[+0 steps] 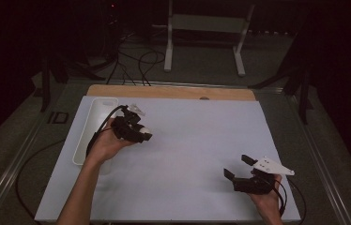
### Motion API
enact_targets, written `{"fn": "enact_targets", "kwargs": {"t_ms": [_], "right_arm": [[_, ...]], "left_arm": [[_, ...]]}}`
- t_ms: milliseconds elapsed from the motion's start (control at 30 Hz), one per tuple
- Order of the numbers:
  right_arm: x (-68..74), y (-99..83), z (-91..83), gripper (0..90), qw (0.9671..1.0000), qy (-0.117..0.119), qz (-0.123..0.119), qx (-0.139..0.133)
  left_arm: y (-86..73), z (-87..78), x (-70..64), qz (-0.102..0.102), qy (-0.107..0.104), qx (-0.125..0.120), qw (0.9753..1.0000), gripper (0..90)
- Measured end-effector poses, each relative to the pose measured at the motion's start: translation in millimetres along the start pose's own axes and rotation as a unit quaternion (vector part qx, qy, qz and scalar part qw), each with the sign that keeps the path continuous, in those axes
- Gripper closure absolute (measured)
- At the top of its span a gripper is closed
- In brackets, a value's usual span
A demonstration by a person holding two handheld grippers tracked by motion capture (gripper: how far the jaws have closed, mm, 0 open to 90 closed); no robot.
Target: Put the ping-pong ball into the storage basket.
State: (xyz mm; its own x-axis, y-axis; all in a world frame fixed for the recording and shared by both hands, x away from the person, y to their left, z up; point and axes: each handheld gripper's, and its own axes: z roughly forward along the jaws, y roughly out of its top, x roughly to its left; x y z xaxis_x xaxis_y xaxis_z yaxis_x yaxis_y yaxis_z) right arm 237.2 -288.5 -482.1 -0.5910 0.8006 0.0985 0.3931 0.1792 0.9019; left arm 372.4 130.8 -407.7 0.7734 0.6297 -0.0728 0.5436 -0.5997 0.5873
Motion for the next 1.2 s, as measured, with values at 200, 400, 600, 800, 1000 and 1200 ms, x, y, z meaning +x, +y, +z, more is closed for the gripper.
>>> {"fn": "enact_targets", "kwargs": {"t_ms": [200,400,600,800,1000,1200], "right_arm": [[0.2,0.0,-0.1,8.0,1.0,0.0,0.0,-0.001],[-0.6,0.1,-0.7,8.0,1.0,-0.001,-0.001,-0.003],[-0.3,0.1,-1.1,8.1,1.0,-0.001,0.0,-0.003],[0.0,0.3,-1.4,8.1,1.0,-0.001,0.0,-0.003],[-0.1,0.2,-1.3,8.1,1.0,-0.001,0.0,-0.003],[0.0,0.2,-1.3,8.1,1.0,-0.001,0.0,-0.003]], "left_arm": [[-0.5,-3.2,1.6,0.002,-0.001,-0.002,1.0,51.3],[-0.9,-6.9,2.8,0.003,0.001,-0.004,1.0,51.2],[-1.1,-8.8,3.3,0.005,0.0,-0.004,1.0,51.2],[-1.6,-12.0,4.2,0.006,0.002,-0.007,1.0,51.3],[-2.2,-13.6,5.0,0.004,0.003,-0.009,0.9999,51.3],[-3.4,-15.1,5.9,0.004,0.005,-0.009,0.9999,51.3]]}}
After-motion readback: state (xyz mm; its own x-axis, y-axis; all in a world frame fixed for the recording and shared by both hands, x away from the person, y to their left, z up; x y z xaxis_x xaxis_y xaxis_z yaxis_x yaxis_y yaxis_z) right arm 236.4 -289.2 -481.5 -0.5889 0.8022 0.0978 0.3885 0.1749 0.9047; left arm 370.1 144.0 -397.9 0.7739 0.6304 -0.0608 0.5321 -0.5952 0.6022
